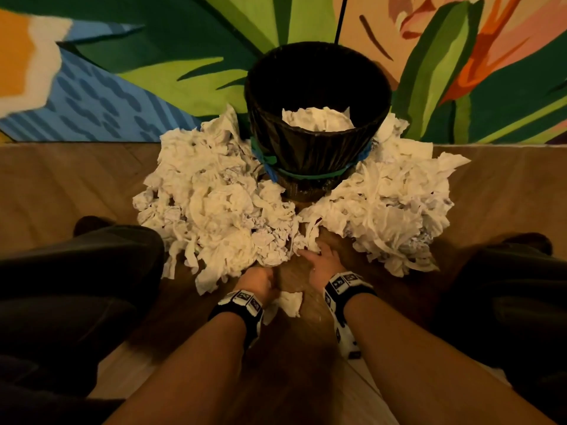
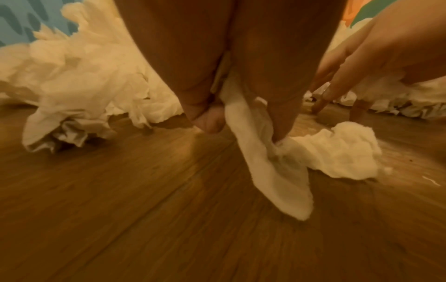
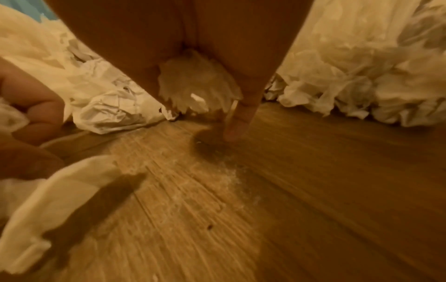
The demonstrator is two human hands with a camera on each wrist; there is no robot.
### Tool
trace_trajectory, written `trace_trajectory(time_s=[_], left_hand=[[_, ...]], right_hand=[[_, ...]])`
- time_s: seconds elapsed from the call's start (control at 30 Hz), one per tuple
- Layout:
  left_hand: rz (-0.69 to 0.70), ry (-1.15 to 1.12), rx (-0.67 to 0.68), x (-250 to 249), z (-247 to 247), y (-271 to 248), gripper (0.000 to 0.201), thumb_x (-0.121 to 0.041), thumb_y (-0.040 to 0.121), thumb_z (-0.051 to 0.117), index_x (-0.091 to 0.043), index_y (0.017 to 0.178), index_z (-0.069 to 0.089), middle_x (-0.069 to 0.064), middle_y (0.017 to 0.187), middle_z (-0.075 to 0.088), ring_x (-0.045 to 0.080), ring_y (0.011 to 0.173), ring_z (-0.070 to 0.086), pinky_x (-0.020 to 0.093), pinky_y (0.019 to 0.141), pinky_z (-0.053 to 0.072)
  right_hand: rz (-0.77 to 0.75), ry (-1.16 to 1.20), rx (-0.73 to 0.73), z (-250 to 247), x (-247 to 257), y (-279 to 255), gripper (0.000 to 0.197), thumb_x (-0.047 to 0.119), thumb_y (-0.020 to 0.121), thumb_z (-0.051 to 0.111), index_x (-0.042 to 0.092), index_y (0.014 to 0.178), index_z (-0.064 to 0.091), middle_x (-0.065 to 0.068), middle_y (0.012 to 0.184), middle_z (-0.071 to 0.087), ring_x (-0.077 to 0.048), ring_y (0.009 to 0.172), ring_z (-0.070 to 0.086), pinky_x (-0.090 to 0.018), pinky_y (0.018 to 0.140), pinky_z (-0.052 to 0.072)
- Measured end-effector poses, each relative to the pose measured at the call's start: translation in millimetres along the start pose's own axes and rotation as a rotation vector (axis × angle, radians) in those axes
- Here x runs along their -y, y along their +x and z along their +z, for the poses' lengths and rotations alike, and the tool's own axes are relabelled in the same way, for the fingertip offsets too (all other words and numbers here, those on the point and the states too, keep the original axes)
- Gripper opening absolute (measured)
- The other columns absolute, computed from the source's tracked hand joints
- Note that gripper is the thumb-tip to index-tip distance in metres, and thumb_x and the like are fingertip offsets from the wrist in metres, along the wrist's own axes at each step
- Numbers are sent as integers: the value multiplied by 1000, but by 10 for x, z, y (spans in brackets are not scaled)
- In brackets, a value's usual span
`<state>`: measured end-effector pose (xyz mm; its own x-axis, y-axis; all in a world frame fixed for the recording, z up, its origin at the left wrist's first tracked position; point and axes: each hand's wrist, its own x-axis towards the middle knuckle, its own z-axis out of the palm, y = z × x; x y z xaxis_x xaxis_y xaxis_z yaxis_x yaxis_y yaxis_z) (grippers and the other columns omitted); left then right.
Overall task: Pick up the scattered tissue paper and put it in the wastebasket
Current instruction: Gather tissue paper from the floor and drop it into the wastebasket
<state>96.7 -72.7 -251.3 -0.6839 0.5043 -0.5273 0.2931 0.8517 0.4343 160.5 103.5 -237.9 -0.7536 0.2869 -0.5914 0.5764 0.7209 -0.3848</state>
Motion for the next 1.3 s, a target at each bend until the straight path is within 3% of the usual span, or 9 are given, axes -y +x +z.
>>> trace_trajectory(time_s=[0.1,0.2,0.4,0.57,0.7,0.9,1.07,1.23,1.3], left_hand=[[23,31,-23,-26,6,6,27,-23,89,65,-7,111,64,13,117,58,29,109,57,30,87,43],[-16,-5,14,-72,-13,22,33,-24,95,54,-17,127,56,14,122,60,32,112,58,37,92,46],[2,-135,-70,-87,-5,-15,16,-25,98,48,-33,89,38,2,87,62,11,70,54,29,63,38],[80,-155,-46,-188,-76,-55,20,-27,81,75,-28,78,56,-6,95,60,13,88,60,23,68,40],[97,-142,-97,-261,-133,-82,34,4,81,54,-27,67,49,2,98,55,20,88,57,25,75,42],[174,-251,-226,-432,-340,-111,18,-13,99,41,-30,91,42,-3,66,57,13,55,53,26,51,37],[191,-423,-363,-581,-593,-82,11,-25,93,58,-33,87,62,-5,71,66,0,43,47,20,48,39],[326,-389,-423,-714,-874,-68,32,-5,82,69,-36,84,63,-5,105,62,11,96,57,22,90,44],[374,-407,-495,-771,-1039,-55,26,-7,89,64,-32,92,67,-3,108,63,8,97,59,25,90,47]], right_hand=[[-9,-100,21,-9,38,59,58,7,95,42,27,150,36,7,162,13,-31,148,11,-40,119,24],[-7,9,-155,-19,2,56,35,19,99,48,14,131,61,-2,145,49,-24,131,46,-31,107,41],[129,431,-449,-65,-137,-54,20,29,77,79,23,73,61,8,85,64,-7,71,58,-16,52,38],[173,376,-373,-218,-229,-91,21,33,95,60,21,109,70,-2,107,69,-21,100,64,-20,76,42],[231,338,-347,-332,-240,-187,32,51,91,60,21,82,64,-2,90,65,-22,89,62,-23,70,41],[205,475,-371,-484,-181,-225,25,1,91,58,20,76,49,-1,93,63,-15,78,63,-20,53,48],[121,565,-411,-629,-48,-229,30,53,75,75,29,74,58,8,77,69,-12,71,63,-28,59,50],[84,501,-420,-739,14,-261,18,27,64,68,35,71,53,5,66,55,-18,57,58,-24,48,45],[84,596,-474,-766,26,-239,19,12,76,61,30,71,59,3,78,65,-18,65,60,-23,50,47]])
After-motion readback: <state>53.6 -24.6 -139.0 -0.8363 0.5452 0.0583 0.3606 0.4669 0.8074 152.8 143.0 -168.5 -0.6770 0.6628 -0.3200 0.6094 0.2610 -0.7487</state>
